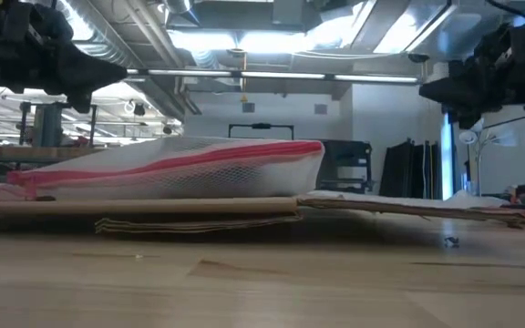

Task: Unpack boxes
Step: Return to Home Position

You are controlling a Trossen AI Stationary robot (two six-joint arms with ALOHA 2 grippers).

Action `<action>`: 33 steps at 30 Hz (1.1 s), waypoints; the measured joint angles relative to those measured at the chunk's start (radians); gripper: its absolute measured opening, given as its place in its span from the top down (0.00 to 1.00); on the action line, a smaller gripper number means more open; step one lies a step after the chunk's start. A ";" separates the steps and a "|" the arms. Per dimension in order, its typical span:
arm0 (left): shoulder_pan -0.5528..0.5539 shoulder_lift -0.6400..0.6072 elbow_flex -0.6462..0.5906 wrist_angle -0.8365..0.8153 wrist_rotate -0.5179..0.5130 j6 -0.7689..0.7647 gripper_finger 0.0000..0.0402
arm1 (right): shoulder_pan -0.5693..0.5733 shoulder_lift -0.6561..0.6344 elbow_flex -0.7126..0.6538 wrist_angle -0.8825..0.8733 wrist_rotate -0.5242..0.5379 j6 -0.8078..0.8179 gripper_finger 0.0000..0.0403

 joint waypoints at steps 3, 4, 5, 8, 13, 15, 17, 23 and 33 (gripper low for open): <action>0.000 -0.001 0.000 0.000 0.009 0.004 0.99 | 0.000 -0.001 0.000 -0.004 0.001 -0.010 0.95; 0.000 -0.002 0.000 0.000 0.011 0.005 0.99 | 0.000 -0.005 0.000 -0.004 0.000 -0.010 0.95; 0.000 -0.002 0.000 -0.001 0.011 0.008 0.99 | 0.000 -0.007 0.000 0.002 0.000 -0.011 0.95; 0.001 -0.002 0.000 0.002 -0.018 0.025 0.99 | 0.000 -0.005 0.000 -0.004 0.009 -0.013 0.95; 0.001 0.011 0.000 0.004 -0.025 0.106 0.99 | 0.000 -0.006 0.000 -0.003 0.008 -0.008 0.95; 0.001 0.010 0.000 0.003 -0.024 0.102 0.99 | 0.000 -0.006 0.000 -0.003 0.008 -0.006 0.95; 0.001 0.009 0.000 0.004 -0.025 0.102 0.99 | 0.000 -0.006 0.000 -0.003 0.008 -0.006 0.95; 0.001 0.010 0.000 0.004 -0.025 0.102 0.99 | 0.000 -0.006 0.000 -0.002 0.008 -0.006 0.95; 0.001 0.011 0.000 0.004 -0.025 0.102 0.99 | 0.000 -0.006 -0.001 -0.002 0.008 -0.006 0.95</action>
